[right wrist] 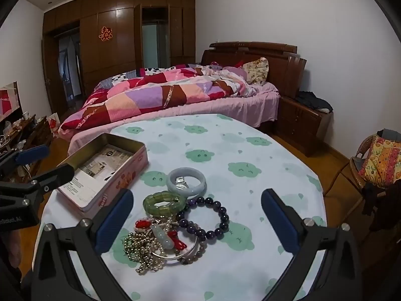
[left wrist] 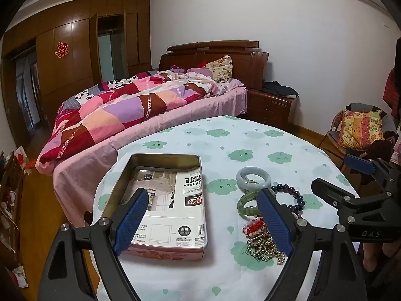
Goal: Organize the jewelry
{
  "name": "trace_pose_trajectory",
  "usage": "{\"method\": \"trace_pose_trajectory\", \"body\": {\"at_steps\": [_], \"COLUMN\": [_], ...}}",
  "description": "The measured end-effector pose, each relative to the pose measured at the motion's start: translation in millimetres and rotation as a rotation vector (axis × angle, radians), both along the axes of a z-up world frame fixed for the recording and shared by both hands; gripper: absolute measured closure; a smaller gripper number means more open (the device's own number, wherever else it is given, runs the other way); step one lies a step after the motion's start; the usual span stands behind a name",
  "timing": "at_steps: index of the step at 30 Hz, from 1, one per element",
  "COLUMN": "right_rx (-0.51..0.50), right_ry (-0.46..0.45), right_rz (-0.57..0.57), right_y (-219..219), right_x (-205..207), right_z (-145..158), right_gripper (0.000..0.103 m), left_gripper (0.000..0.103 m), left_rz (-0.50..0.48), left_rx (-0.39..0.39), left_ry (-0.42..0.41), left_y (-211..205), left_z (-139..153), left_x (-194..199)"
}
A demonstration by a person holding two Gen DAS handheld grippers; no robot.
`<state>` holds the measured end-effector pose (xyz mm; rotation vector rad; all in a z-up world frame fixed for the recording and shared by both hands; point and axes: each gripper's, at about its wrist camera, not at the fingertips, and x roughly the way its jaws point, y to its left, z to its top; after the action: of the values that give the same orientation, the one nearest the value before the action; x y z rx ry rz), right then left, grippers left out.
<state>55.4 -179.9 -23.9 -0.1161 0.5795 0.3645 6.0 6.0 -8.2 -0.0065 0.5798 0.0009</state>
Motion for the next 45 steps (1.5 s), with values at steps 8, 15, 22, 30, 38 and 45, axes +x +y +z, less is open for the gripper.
{"method": "trace_pose_trajectory", "body": {"at_steps": [8, 15, 22, 30, 38, 45], "right_rx": [0.003, 0.000, 0.002, 0.001, -0.005, -0.006], "right_ry": [-0.001, 0.002, 0.005, 0.007, 0.013, 0.021], "right_rz": [0.002, 0.000, 0.002, 0.001, 0.002, -0.005], "right_y": [0.4, 0.5, 0.4, -0.2, -1.4, 0.8], "right_x": [0.1, 1.1, 1.3, 0.7, -0.7, 5.3], "right_z": [-2.2, -3.6, -3.3, -4.0, -6.5, -11.1], "right_gripper": [0.000, 0.000, 0.000, 0.000, 0.000, 0.000], "left_gripper": [0.015, 0.015, 0.015, 0.015, 0.015, 0.015], "left_rz": [0.002, 0.005, 0.007, 0.017, 0.018, 0.021], "left_rx": [0.012, 0.017, 0.019, 0.020, 0.025, 0.028], "left_ry": [-0.008, -0.004, -0.005, 0.000, 0.004, 0.006], "left_y": [-4.3, -3.8, -3.9, -1.4, 4.7, -1.7], "left_z": [5.7, 5.2, 7.6, 6.0, 6.3, 2.0], "left_x": [-4.8, -2.6, -4.4, -4.2, -4.0, -2.6]}}
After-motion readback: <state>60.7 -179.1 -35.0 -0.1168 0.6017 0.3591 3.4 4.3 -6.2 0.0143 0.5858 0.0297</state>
